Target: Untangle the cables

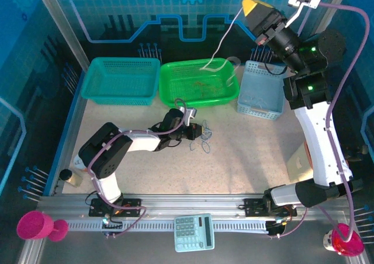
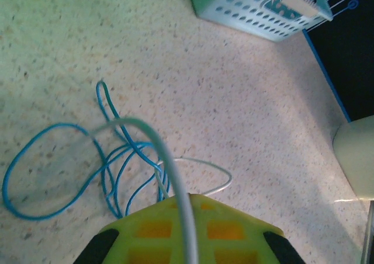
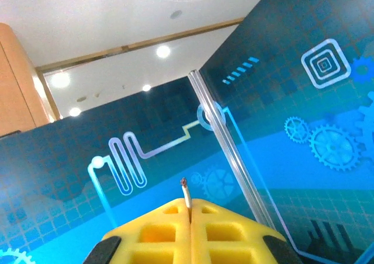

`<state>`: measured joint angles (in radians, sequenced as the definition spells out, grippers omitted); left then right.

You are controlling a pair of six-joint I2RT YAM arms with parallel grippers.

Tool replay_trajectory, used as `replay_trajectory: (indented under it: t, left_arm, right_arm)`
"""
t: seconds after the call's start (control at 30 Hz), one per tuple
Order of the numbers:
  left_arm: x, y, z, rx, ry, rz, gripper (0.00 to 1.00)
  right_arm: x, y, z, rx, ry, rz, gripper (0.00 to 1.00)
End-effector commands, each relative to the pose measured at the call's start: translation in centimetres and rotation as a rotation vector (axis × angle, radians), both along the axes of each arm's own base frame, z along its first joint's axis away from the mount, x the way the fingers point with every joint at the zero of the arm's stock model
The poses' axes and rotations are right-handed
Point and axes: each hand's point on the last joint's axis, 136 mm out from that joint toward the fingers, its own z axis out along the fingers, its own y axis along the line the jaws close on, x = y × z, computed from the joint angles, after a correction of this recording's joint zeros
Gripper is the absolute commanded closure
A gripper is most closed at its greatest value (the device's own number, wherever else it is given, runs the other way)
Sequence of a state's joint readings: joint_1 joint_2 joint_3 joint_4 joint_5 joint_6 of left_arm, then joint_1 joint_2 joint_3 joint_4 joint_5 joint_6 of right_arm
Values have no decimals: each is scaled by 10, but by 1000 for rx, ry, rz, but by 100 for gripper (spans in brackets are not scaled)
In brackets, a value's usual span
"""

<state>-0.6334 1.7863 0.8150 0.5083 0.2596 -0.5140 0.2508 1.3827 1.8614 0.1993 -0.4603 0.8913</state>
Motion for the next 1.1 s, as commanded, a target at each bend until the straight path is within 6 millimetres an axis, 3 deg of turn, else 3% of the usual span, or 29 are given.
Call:
replay_trajectory:
  t: [0.0,0.07,0.13,0.37,0.47,0.67,0.9,1.07]
  left_arm:
    - [-3,-2,-2,-26,-1,5,100]
    - [-4,-1,-1,-34,1,6,98]
    - [-5,-2,7,-49,-7,4,89]
    - [-17,5,70,-102,-91,-16,31]
    - [-30,15,97,-113,-136,-24,19]
    - [-60,44,123,-43,-185,-35,5]
    - [-79,79,139,33,-241,19,2]
    - [-80,88,186,33,-353,40,1]
  right_arm:
    - [-4,-9,15,31,-39,-11,100]
    - [-1,-8,10,22,-27,-10,100]
    - [1,-6,3,9,-12,-5,100]
    - [14,-3,-31,-40,58,-13,100]
    - [20,-1,-48,-63,91,-14,100]
    - [30,1,-78,-100,142,-26,100]
    - [36,3,-92,-131,165,-33,100]
    - [38,11,-107,-161,198,1,100]
